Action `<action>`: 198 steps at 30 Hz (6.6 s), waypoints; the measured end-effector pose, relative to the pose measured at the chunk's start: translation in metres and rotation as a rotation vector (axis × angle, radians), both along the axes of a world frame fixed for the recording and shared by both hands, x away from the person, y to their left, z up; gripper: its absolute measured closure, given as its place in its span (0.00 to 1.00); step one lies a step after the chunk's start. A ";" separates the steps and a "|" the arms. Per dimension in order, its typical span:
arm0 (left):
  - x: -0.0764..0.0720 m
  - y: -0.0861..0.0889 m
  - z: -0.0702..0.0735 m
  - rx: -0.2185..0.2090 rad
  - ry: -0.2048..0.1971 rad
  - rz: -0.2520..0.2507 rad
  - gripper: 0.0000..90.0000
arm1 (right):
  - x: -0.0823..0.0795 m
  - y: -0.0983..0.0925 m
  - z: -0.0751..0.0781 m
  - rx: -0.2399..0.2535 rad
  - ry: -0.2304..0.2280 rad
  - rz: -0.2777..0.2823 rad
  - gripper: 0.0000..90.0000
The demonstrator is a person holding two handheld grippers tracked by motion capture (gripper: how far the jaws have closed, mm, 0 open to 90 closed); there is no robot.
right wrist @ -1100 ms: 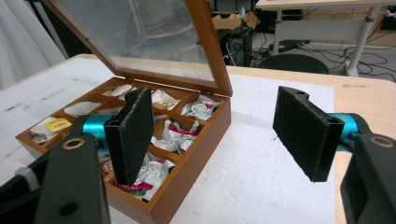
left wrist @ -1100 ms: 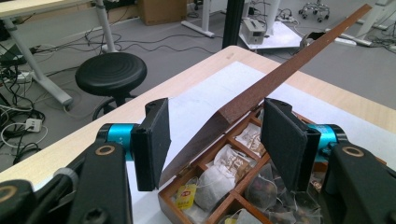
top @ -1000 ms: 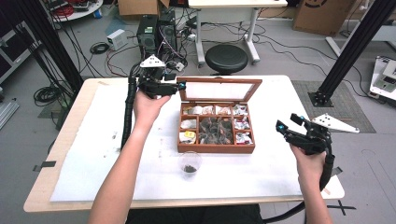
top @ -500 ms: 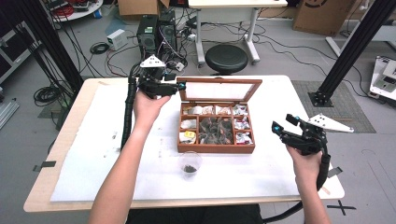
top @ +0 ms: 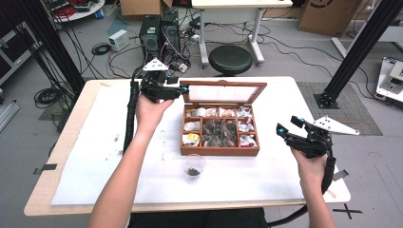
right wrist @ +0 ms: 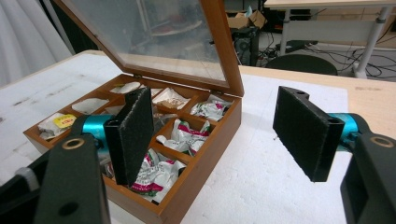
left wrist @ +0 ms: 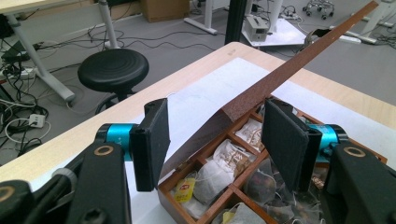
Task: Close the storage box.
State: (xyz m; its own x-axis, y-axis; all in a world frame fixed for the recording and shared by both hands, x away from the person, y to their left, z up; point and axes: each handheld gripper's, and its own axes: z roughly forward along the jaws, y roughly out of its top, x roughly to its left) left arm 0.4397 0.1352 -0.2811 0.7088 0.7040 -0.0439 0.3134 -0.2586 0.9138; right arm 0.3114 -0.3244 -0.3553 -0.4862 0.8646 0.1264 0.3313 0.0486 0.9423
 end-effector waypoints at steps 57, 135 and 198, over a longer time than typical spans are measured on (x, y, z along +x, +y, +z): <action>-0.046 0.004 -0.050 -0.117 0.171 0.008 0.39 | -0.003 -0.001 0.002 -0.007 -0.029 -0.031 0.33; -0.088 0.001 -0.133 0.011 0.178 -0.058 0.43 | -0.036 -0.004 -0.017 -0.031 -0.049 -0.118 0.33; -0.096 0.001 -0.141 0.114 0.211 -0.092 0.43 | -0.037 -0.006 -0.019 -0.023 -0.040 -0.119 0.33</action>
State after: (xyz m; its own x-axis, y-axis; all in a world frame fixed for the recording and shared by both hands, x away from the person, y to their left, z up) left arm 0.3440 0.1364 -0.4226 0.7536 0.6460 -0.1219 0.4645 -0.3920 0.7941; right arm 0.2739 -0.3303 -0.3746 -0.3845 0.9189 0.0886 0.2985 0.0330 0.9538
